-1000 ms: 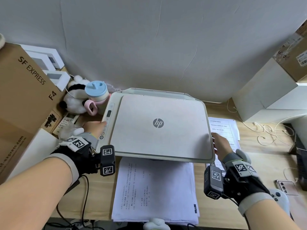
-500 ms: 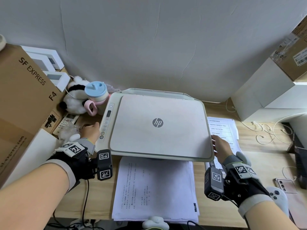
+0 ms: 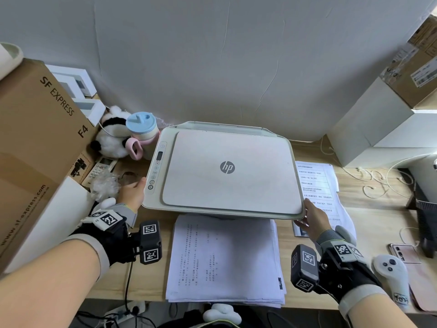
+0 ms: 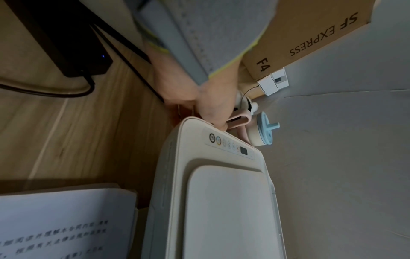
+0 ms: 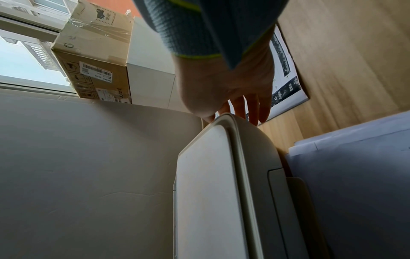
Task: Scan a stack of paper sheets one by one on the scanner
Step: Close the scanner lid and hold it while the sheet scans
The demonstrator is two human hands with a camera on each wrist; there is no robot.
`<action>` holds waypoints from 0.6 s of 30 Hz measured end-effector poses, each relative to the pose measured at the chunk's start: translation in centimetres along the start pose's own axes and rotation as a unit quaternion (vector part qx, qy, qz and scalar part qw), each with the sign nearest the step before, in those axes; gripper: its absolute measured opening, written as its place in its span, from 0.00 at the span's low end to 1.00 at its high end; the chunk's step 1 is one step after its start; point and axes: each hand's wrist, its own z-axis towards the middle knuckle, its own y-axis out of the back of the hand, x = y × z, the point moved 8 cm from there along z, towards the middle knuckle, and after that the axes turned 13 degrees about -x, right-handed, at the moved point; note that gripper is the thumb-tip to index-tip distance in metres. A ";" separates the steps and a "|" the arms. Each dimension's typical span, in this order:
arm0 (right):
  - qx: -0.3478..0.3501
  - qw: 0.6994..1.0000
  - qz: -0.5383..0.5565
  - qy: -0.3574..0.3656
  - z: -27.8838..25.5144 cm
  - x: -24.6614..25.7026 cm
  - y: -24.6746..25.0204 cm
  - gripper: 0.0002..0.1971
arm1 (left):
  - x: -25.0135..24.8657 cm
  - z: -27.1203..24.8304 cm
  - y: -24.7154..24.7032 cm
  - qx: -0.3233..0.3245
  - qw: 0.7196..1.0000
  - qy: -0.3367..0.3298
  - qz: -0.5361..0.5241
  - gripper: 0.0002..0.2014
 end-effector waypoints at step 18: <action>-0.036 0.996 -0.020 0.073 0.1 0.0 0.2 0.15 | -0.9 -1.6 0.8 -0.029 0.999 -0.020 -0.033 0.18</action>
